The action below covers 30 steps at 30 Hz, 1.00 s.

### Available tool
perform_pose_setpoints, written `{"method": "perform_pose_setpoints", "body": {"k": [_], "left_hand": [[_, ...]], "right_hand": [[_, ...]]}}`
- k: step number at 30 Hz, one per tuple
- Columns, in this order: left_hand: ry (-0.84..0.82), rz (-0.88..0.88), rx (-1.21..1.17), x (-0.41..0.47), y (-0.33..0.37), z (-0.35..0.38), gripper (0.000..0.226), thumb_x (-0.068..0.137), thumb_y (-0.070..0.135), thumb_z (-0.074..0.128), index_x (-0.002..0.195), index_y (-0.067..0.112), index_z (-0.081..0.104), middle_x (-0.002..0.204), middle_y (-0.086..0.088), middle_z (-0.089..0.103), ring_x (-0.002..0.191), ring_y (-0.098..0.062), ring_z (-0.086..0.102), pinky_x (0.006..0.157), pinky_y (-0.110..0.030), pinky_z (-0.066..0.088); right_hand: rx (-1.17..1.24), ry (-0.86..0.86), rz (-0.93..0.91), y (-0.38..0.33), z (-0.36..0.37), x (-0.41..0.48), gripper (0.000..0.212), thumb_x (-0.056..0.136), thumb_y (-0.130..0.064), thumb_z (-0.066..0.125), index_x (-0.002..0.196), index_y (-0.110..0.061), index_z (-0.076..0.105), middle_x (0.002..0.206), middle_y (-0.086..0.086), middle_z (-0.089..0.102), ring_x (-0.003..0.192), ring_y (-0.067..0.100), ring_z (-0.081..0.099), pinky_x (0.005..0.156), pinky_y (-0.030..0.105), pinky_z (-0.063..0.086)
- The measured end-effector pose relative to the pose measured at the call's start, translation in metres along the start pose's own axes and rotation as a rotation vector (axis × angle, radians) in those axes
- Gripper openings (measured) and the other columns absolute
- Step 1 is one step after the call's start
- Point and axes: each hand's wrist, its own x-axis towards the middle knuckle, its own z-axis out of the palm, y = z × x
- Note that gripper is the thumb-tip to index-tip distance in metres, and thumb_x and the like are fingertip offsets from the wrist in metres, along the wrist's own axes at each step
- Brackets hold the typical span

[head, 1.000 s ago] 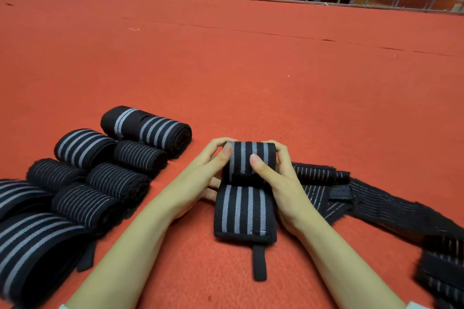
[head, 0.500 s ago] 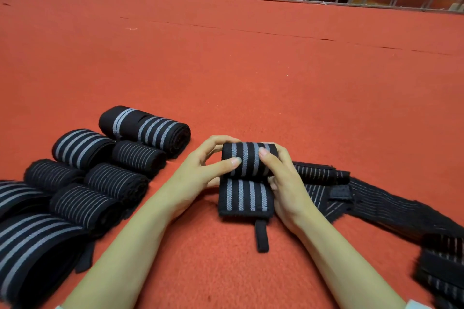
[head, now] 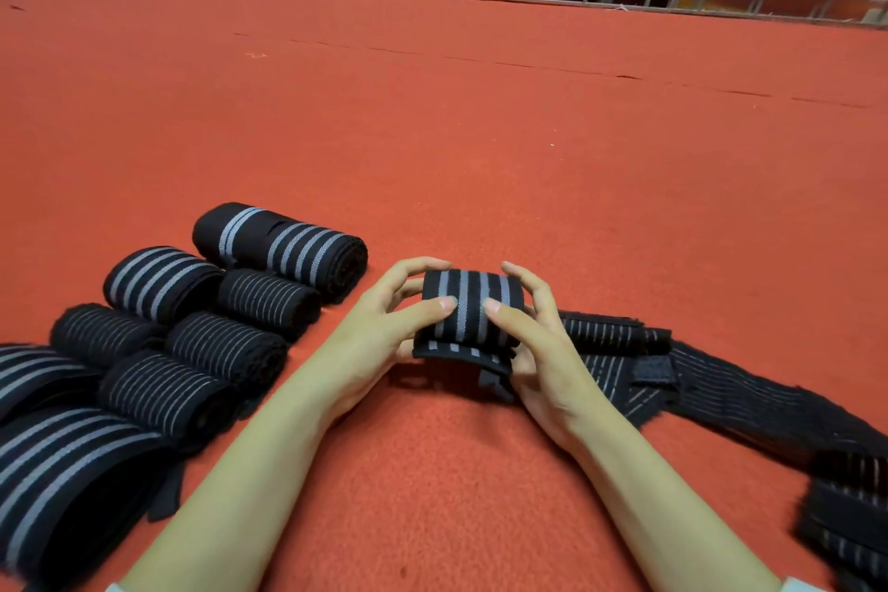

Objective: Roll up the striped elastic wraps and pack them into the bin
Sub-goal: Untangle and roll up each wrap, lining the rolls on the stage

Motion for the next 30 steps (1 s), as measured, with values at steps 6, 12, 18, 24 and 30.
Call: {"method": "perform_pose_setpoints", "body": {"k": [6, 12, 18, 24, 30], "left_hand": [[-0.077, 0.022, -0.006, -0.001, -0.005, 0.0, 0.043, 0.091, 0.004, 0.055, 0.127, 0.027, 0.056, 0.123, 0.004, 0.061, 0.105, -0.016, 0.066, 0.077, -0.03, 0.056], [-0.025, 0.051, 0.147, -0.003, -0.007, -0.004, 0.054, 0.081, 0.016, 0.068, 0.128, 0.038, 0.054, 0.119, 0.003, 0.064, 0.112, -0.017, 0.063, 0.097, -0.041, 0.051], [-0.004, 0.07, 0.208, -0.004, -0.006, -0.01, 0.051, 0.086, -0.002, 0.063, 0.123, 0.032, 0.056, 0.119, 0.005, 0.063, 0.105, -0.015, 0.066, 0.092, -0.033, 0.054], [-0.015, 0.101, 0.282, -0.008, -0.001, -0.02, 0.052, 0.088, -0.004, 0.06, 0.127, 0.031, 0.054, 0.123, 0.001, 0.06, 0.105, -0.018, 0.066, 0.085, -0.027, 0.054], [0.037, 0.153, 0.584, -0.016, 0.0, -0.023, 0.056, 0.09, 0.006, 0.062, 0.134, 0.039, 0.048, 0.134, 0.013, 0.053, 0.121, -0.004, 0.053, 0.104, -0.023, 0.041]], "right_hand": [[-0.075, 0.016, -0.073, 0.0, -0.004, 0.001, 0.047, 0.084, 0.004, 0.064, 0.118, -0.027, 0.055, 0.107, 0.004, 0.063, 0.091, 0.018, 0.068, 0.079, 0.035, 0.055], [-0.066, -0.02, -0.092, 0.002, 0.0, -0.002, 0.052, 0.08, 0.011, 0.064, 0.121, -0.02, 0.052, 0.113, 0.001, 0.064, 0.088, 0.016, 0.069, 0.075, 0.031, 0.055], [-0.224, -0.045, -0.091, 0.009, 0.0, -0.001, 0.054, 0.08, 0.005, 0.07, 0.118, -0.029, 0.054, 0.11, -0.011, 0.067, 0.102, 0.024, 0.066, 0.08, 0.036, 0.056], [-0.402, -0.081, -0.115, 0.009, 0.004, -0.006, 0.053, 0.084, -0.008, 0.071, 0.121, -0.039, 0.048, 0.109, -0.026, 0.059, 0.107, 0.014, 0.063, 0.068, 0.026, 0.053], [-0.482, -0.041, -0.157, 0.015, 0.01, -0.007, 0.054, 0.08, -0.012, 0.076, 0.118, -0.04, 0.051, 0.115, -0.02, 0.06, 0.103, 0.012, 0.065, 0.081, 0.039, 0.058]]}}
